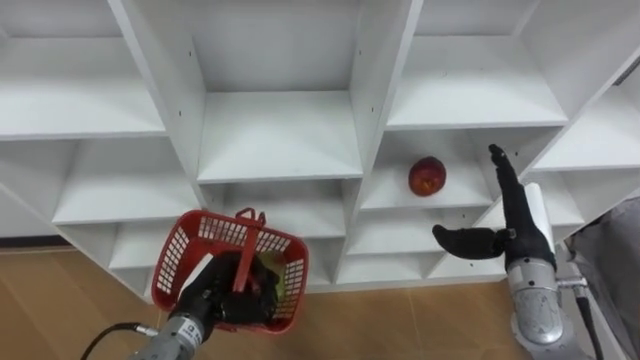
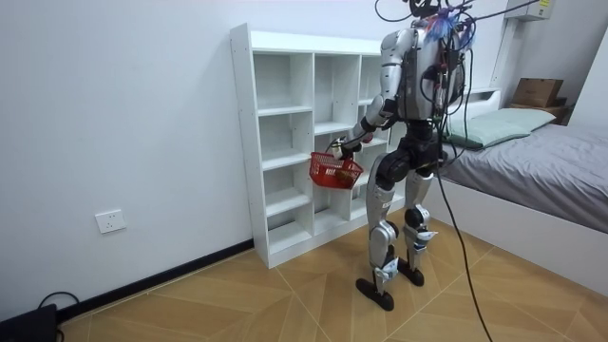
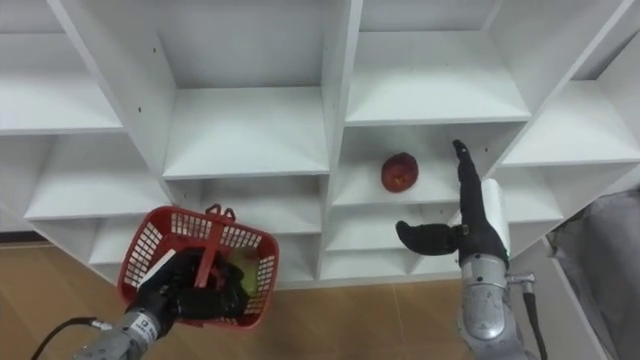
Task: Collect fruits from the closet
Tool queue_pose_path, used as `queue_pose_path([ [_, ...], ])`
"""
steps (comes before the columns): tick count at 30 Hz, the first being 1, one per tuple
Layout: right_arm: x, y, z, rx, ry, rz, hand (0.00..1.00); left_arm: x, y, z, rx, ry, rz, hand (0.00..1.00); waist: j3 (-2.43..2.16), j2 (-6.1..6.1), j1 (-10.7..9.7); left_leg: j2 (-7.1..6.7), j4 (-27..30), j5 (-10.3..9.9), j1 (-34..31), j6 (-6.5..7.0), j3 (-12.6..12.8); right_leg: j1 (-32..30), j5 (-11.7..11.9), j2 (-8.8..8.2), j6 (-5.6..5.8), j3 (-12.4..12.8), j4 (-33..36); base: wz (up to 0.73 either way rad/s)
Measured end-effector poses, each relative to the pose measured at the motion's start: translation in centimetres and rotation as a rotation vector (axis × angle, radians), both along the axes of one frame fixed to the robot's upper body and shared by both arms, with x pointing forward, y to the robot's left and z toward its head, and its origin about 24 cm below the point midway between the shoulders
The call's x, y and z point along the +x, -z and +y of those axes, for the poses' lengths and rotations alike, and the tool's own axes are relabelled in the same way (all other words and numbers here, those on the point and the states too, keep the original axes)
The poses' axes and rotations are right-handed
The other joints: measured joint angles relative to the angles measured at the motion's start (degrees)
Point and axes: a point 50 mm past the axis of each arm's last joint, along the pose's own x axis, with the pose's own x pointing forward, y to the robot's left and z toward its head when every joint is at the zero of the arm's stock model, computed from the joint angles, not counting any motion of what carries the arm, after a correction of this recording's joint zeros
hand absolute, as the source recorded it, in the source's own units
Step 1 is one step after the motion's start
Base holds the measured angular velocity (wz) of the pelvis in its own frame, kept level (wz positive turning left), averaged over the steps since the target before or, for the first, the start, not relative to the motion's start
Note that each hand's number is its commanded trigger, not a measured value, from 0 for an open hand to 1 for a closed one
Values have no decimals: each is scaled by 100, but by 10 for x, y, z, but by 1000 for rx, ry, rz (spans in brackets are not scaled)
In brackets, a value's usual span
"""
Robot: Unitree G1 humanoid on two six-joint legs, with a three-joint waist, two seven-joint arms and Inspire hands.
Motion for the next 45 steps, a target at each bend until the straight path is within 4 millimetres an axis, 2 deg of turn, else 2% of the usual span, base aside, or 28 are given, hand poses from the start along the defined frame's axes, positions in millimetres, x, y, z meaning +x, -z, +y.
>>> queue_pose_path([
  [6,4,2,-12,-14,29,26,0,0,0,1,2,0,2,100,-5,17,140,0,27,3,-221,0,-20,-197,-3,-8,-5,-36,18,3],
  [13,28,-6,-16,-37,53,9,0,2,0,6,19,-13,1,100,7,65,169,0,97,2,-488,-1,-85,-394,-8,-27,-11,-125,27,5],
  [17,41,-16,-16,-52,69,-39,0,6,1,8,33,-31,5,100,29,95,259,-1,207,3,-796,0,-113,-705,-17,-46,-27,-151,162,4],
  [20,50,-20,-20,-67,93,-50,0,8,3,8,43,-29,17,100,85,139,328,-3,248,6,-915,3,-130,-830,-21,-58,-33,-166,223,1],
  [21,52,-22,-20,-72,100,-59,0,8,4,8,45,-30,19,100,86,146,361,-4,251,11,-975,4,-131,-897,-23,-60,-36,-167,237,4],
  [26,51,-20,-23,-73,126,-61,0,13,3,4,36,-31,10,100,100,137,440,-18,259,60,-1212,5,-182,-1126,-45,-106,-60,-284,314,7],
  [29,51,-21,-23,-80,137,-71,0,16,2,2,29,-29,5,100,124,101,453,-24,293,72,-1310,5,-226,-1197,-48,-116,-63,-325,332,9],
  [36,62,-36,-27,-88,170,-131,0,18,5,0,22,-28,23,100,176,17,456,-32,374,72,-1496,5,-231,-1371,-74,-133,-67,-327,416,0],
  [42,73,-51,-29,-102,184,-190,0,22,5,0,23,-25,26,100,180,11,450,-33,414,73,-1597,6,-229,-1504,-87,-143,-79,-315,504,0],
  [45,73,-51,-29,-99,190,-196,0,26,5,0,27,-29,27,100,180,10,465,-30,419,73,-1601,6,-232,-1505,-89,-140,-82,-320,507,0],
])
